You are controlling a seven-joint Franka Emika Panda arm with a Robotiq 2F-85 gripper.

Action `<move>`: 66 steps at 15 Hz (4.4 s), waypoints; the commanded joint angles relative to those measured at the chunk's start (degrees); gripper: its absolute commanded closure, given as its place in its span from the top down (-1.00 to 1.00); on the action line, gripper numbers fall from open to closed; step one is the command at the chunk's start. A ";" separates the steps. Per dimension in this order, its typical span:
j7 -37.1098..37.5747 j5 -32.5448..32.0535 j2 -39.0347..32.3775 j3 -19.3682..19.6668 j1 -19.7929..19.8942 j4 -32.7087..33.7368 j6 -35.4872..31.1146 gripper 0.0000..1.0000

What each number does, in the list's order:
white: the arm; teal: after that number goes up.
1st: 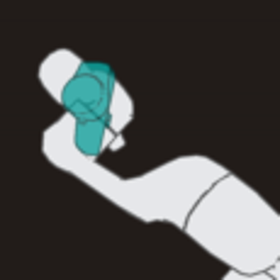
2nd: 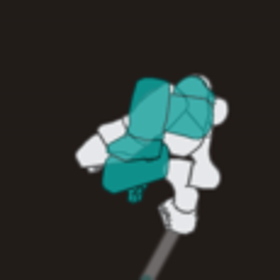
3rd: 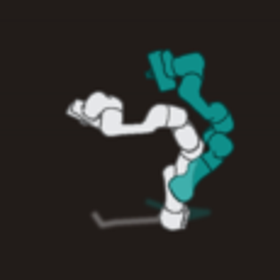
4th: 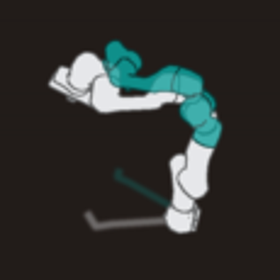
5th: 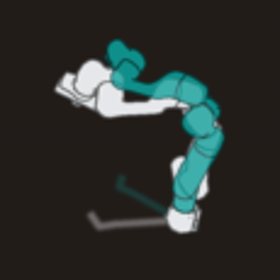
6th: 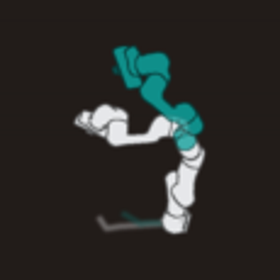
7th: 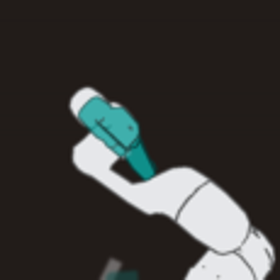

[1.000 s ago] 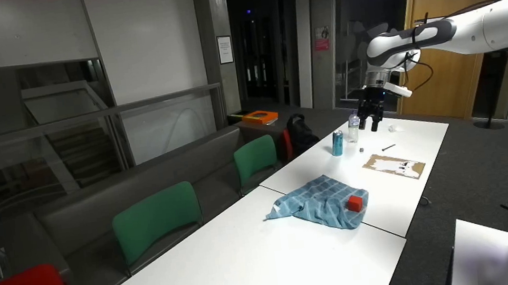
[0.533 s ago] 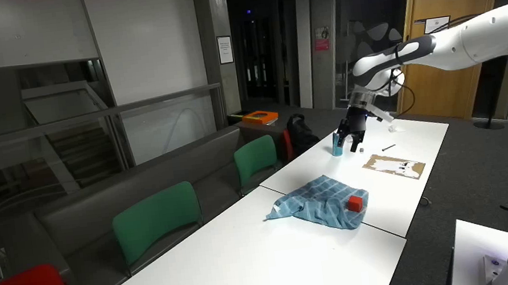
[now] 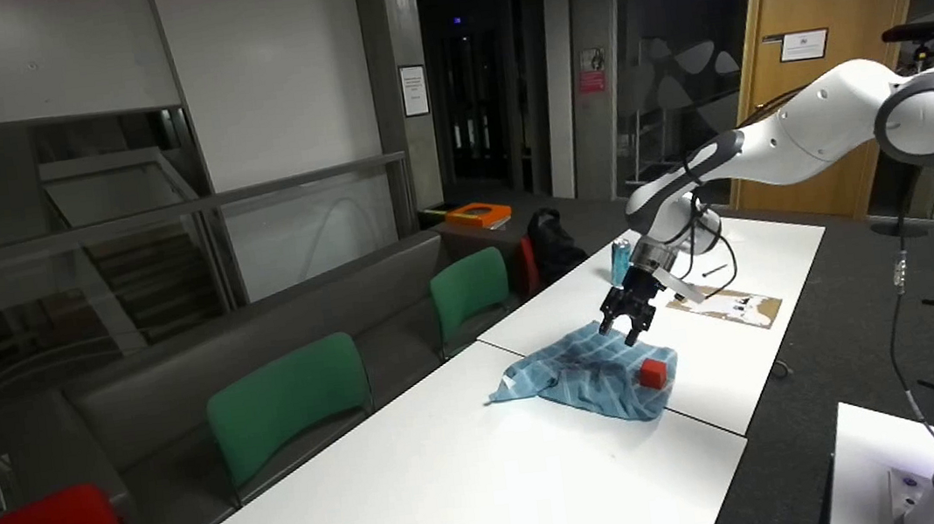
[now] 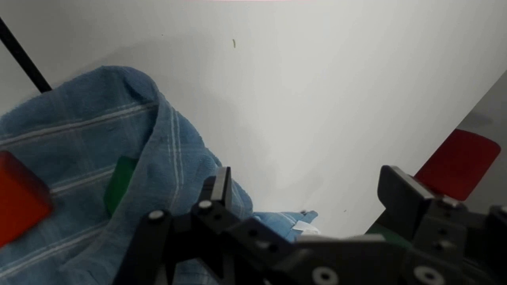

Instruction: Unfold the cloth on the table

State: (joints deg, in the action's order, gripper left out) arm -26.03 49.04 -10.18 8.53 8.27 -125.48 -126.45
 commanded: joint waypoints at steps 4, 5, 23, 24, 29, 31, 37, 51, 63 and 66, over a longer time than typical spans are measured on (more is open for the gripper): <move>-7.01 8.06 -4.83 -0.78 4.35 -2.72 -5.12 1.00; -8.03 11.50 -5.64 -0.99 5.23 -2.48 -4.52 1.00; -8.13 37.71 -15.79 1.24 5.24 1.71 -14.10 1.00; -8.62 38.75 -15.92 1.28 5.55 2.13 -13.46 1.00; -8.53 41.32 -17.06 1.94 5.68 4.66 -11.56 1.00; -6.00 38.47 -17.74 2.29 5.17 5.31 -11.60 1.00; -6.85 39.43 -17.51 2.08 4.78 4.33 -12.92 1.00; -5.85 38.77 -18.85 1.84 4.08 6.48 -12.58 1.00; -0.84 34.86 -23.40 1.51 4.01 10.96 -12.55 1.00; 0.15 33.95 -23.88 1.34 4.04 11.73 -12.70 0.50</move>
State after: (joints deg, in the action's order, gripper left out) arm -28.08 84.73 -33.64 9.70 12.59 -114.98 -139.47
